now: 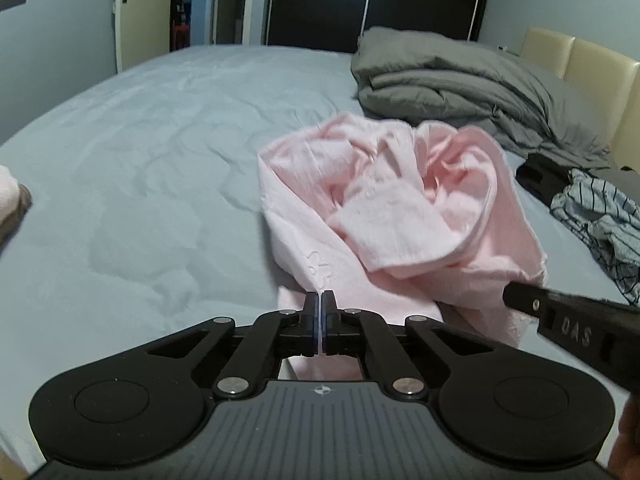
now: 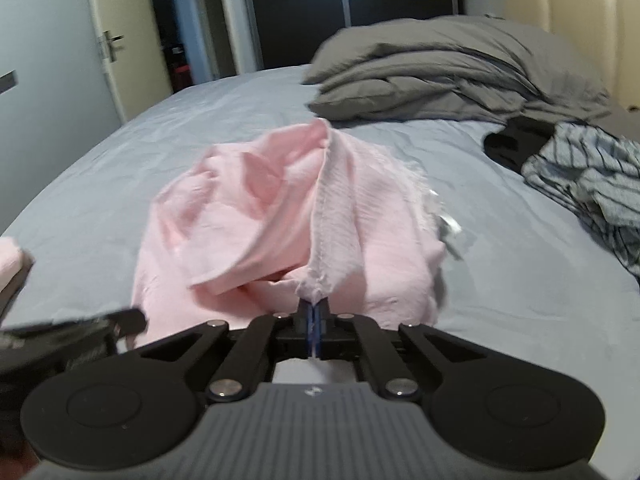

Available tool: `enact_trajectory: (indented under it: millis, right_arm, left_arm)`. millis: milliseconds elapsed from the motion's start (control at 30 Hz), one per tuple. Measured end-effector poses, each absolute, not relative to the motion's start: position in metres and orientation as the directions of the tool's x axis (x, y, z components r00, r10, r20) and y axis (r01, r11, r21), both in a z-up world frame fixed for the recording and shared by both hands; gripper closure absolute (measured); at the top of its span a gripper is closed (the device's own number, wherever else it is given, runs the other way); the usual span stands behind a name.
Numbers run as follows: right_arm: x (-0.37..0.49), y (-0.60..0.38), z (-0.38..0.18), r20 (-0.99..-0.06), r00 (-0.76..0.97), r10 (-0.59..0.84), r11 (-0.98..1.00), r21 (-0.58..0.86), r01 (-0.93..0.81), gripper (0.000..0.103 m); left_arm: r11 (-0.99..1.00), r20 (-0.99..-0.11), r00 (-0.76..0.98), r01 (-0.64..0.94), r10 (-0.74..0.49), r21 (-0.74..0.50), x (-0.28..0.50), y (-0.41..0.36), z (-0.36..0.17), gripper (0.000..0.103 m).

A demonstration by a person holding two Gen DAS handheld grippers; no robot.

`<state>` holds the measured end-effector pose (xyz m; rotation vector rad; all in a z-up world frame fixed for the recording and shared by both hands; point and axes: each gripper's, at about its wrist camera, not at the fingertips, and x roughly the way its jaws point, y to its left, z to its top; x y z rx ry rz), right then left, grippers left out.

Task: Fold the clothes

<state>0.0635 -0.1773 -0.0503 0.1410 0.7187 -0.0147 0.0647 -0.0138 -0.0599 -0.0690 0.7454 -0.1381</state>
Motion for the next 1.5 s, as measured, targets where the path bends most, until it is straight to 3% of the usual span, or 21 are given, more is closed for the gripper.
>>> enact_trajectory:
  millis: [533,967,1300,1367,1400,1433,1500]
  right_arm:
    - [-0.007,-0.144,-0.04,-0.728,0.663,0.176,0.98,0.065,-0.189,0.102]
    - [-0.013,-0.152,-0.048,-0.796,0.581,0.17,0.957,-0.008,-0.291,0.101]
    - [0.011,-0.167,-0.018,-0.79,0.59,0.168,0.933,-0.066,-0.354,0.096]
    - [0.015,-0.172,-0.01,-0.782,0.604,0.155,0.929,-0.093,-0.359,0.09]
    - [0.02,-0.175,-0.007,-0.775,0.614,0.15,0.928,-0.104,-0.358,0.076]
    - [0.023,-0.178,-0.005,-0.768,0.624,0.144,0.928,-0.114,-0.354,0.054]
    - [0.031,-0.184,-0.002,-0.75,0.647,0.134,0.927,-0.136,-0.35,0.05]
  left_arm:
    - [0.993,-0.655,0.748,0.106,-0.111,-0.047,0.033,0.018,-0.027,0.103]
    - [0.994,-0.674,0.739,0.077,-0.001,0.083,0.014,0.052,-0.02,0.103]
    - [0.975,-0.697,0.702,0.221,-0.148,0.015,0.021,0.033,0.002,0.103]
    - [0.963,-0.699,0.693,0.268,-0.179,0.019,0.026,0.025,0.008,0.103]
    - [0.957,-0.7,0.688,0.291,-0.194,0.021,0.028,0.021,0.011,0.102]
    - [0.949,-0.701,0.682,0.314,-0.209,0.023,0.03,0.017,0.014,0.101]
    - [0.937,-0.698,0.679,0.349,-0.229,0.032,0.035,0.009,0.015,0.085]
